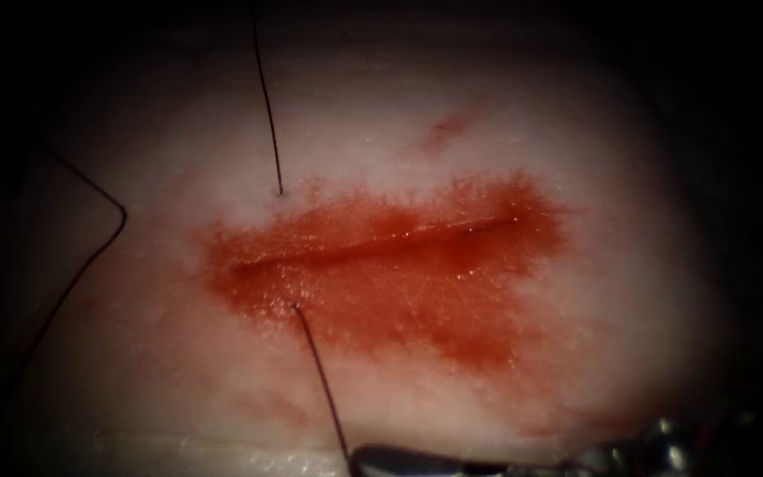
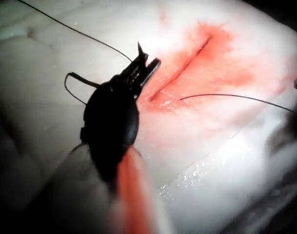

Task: Wound Closure
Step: Grasp suture with right hand near the wound and pull away to lengthen working end. Repeat until only a short tail remains.

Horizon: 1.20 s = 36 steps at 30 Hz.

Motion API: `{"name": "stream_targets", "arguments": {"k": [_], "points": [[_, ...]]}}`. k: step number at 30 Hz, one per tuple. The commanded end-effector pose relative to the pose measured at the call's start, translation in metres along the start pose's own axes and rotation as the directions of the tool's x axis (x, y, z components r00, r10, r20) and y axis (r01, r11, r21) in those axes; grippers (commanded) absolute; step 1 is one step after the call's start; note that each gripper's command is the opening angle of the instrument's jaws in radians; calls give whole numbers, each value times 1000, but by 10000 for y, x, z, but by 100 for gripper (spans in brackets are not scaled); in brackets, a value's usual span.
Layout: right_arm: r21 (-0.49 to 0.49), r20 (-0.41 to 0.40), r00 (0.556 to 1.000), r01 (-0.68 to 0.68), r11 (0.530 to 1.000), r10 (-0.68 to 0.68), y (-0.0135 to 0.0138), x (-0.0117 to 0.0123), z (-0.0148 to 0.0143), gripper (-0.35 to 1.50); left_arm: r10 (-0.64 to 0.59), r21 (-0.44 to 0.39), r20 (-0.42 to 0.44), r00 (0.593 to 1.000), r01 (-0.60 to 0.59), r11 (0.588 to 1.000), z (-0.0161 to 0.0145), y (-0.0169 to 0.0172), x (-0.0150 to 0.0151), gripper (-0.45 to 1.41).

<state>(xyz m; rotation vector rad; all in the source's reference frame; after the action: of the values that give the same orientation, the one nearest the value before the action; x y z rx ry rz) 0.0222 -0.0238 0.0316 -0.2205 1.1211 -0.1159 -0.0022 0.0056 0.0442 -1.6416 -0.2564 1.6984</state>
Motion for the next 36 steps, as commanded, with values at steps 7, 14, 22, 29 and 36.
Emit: {"name": "stream_targets", "arguments": {"k": [7,14,22,29,36], "points": [[-32,27,1000,5,999,-4,30,-50,56,141,0,-2,0,1000,0,1000,5,-1,-6,-45],[-25,57,998,28,999,-27,31,-78,98,140,0,-1,0,1000,0,1000,5,-1,-6,-45],[-20,69,997,40,999,-39,12,-111,124,138,-6,-2,0,1000,6,1000,5,-1,-5,-45],[-1,73,997,31,1000,-31,2,-110,125,0,-12,-2,0,1000,12,1000,4,-1,-5,-45],[-8,73,997,18,1000,-18,8,-99,112,-35,-12,-3,0,1000,12,1000,4,-1,-5,-45]]}}
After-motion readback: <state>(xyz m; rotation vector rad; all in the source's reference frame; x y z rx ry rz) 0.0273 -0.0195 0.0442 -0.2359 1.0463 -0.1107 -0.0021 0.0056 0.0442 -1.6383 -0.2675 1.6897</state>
